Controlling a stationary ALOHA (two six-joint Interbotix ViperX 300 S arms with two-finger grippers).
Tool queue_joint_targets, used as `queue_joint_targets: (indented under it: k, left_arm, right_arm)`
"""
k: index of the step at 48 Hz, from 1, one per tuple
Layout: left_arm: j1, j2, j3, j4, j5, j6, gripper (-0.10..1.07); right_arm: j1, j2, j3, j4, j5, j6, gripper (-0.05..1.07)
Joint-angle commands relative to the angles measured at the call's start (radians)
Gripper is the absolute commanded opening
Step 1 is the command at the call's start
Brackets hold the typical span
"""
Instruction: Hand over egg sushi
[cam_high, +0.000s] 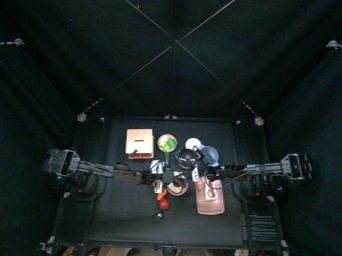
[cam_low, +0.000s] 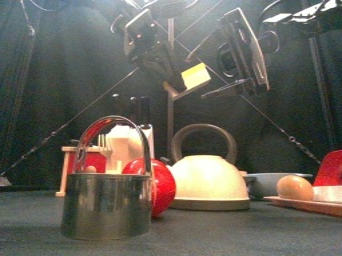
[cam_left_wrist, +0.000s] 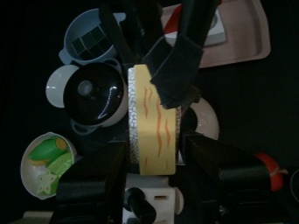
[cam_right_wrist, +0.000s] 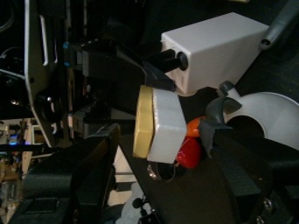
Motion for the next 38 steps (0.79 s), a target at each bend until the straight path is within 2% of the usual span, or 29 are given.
queue_joint_targets:
  k: [1, 20, 32, 38]
  left_arm:
    - [0.003, -0.002, -0.029, 0.006, -0.029, -0.002, 0.59]
    - [0.029, 0.006, -0.025, -0.002, -0.069, -0.012, 0.64]
    - [0.037, 0.002, -0.006, 0.002, -0.103, -0.028, 0.85]
    - [0.037, -0.014, 0.014, -0.002, -0.133, -0.028, 0.90]
  right_arm:
    - [-0.006, -0.008, -0.025, -0.002, -0.009, -0.005, 0.97]
    - [-0.005, 0.000, -0.014, 0.014, -0.011, 0.005, 0.60]
    - [-0.005, -0.008, -0.003, 0.015, -0.011, 0.003, 0.57]
    - [-0.003, -0.021, 0.011, 0.017, -0.011, 0.003, 0.57]
